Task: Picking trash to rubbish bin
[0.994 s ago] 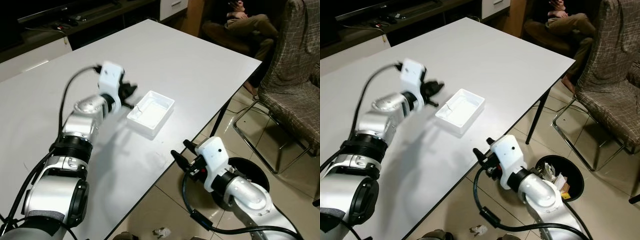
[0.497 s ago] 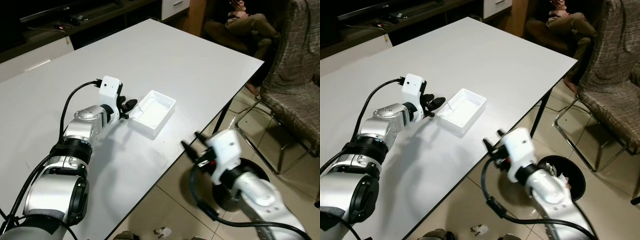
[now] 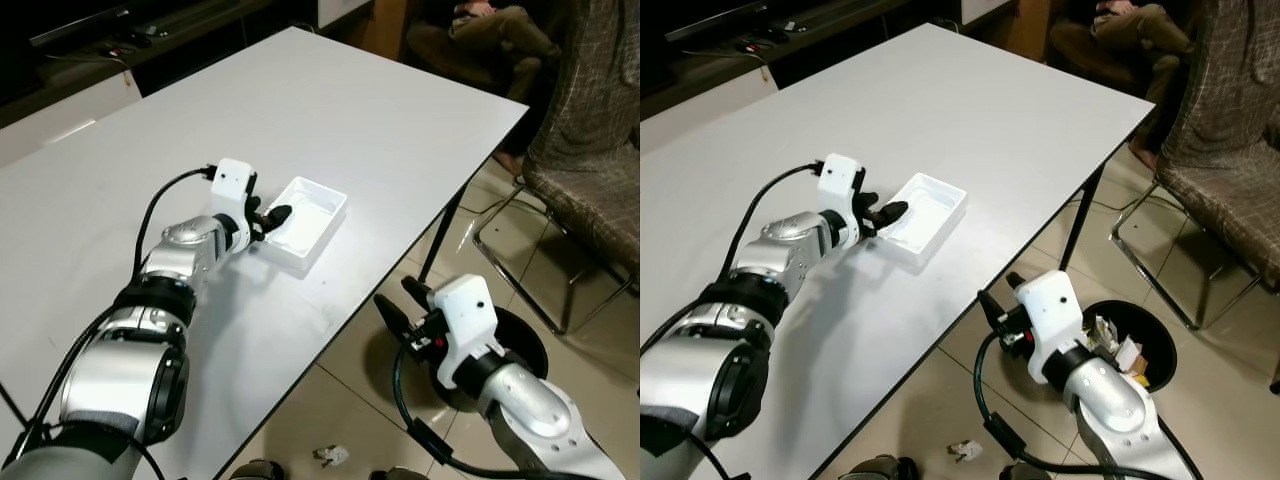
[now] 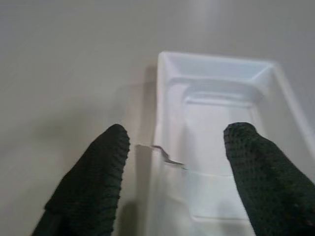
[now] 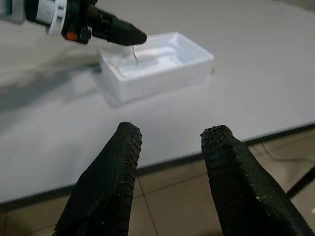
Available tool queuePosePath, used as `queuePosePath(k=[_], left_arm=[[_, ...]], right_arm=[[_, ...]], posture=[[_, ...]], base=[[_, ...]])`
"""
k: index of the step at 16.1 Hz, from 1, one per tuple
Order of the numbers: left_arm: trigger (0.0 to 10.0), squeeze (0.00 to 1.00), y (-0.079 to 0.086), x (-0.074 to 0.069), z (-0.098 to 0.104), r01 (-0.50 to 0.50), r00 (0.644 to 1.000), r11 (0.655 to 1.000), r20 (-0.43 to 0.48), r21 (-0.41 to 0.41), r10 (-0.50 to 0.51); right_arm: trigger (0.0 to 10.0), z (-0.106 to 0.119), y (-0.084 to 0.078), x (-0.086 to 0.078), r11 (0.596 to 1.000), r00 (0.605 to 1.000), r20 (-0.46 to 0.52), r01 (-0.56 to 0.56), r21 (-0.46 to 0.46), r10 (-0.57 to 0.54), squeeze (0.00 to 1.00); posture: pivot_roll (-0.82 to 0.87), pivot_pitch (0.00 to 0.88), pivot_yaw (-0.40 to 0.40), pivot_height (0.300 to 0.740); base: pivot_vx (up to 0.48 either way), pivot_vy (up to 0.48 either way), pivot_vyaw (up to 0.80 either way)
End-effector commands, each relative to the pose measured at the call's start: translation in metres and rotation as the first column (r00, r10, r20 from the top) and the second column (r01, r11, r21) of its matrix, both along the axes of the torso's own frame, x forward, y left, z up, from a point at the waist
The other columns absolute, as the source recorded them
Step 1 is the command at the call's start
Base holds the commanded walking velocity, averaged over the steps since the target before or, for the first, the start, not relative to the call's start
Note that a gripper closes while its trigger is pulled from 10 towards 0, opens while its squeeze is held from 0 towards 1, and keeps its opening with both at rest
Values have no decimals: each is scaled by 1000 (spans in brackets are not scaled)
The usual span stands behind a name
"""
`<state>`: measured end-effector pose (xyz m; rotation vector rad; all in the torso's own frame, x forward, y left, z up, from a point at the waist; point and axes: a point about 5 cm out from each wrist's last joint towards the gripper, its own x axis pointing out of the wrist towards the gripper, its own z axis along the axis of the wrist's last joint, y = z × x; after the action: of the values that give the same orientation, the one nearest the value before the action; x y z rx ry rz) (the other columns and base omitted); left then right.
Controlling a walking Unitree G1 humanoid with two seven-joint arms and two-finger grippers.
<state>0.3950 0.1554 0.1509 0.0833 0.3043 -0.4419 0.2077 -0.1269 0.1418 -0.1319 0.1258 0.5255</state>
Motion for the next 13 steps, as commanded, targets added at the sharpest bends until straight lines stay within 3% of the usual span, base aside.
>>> queuePosePath(k=[1,2,3,4,5,7,9,12,13], left_arm=[[10000,1000,5,2,0,-42,999,995,8,94,41],[10000,1000,8,2,-2,-65,998,990,11,124,64],[10000,63,14,3,-2,-110,994,985,26,136,108],[10000,63,18,3,-2,-140,990,980,36,139,136],[10000,0,21,3,-1,-163,986,979,45,126,158],[10000,0,26,4,1,-215,975,975,64,50,211],[10000,0,27,1,-6,-220,976,975,19,31,219],[10000,0,16,-7,-23,-114,981,991,-168,-70,101],[7020,0,16,-7,-23,-99,983,994,-157,-43,92]], right_arm=[[10000,5,0,-3,1000,1000,10,3,4,-3,0],[10000,5,1,-4,1000,1000,9,3,4,-3,0],[10000,5,1,-5,1000,1000,6,4,5,-4,0],[10000,4,1,-6,1000,1000,4,6,5,-6,0],[10000,4,2,-7,1000,1000,2,7,7,-7,0],[10000,4,4,-9,1000,1000,-8,3,11,-3,0],[10000,4,5,-9,1000,1000,-10,1,12,-1,0],[10000,4,7,-7,1000,1000,-16,-26,11,26,0],[10000,4,7,-7,1000,999,-17,-30,8,30,0]], posture=[[-170,154,89,740],[-170,154,89,740],[-174,158,92,740],[-174,158,92,740],[-174,161,92,740],[-171,163,94,740],[-167,165,88,740],[-163,160,82,740],[-165,160,82,740]], base=[[0,0,0],[0,0,0],[0,0,0],[0,0,0],[0,0,0],[0,0,0],[0,0,0],[0,0,0],[0,0,0]])
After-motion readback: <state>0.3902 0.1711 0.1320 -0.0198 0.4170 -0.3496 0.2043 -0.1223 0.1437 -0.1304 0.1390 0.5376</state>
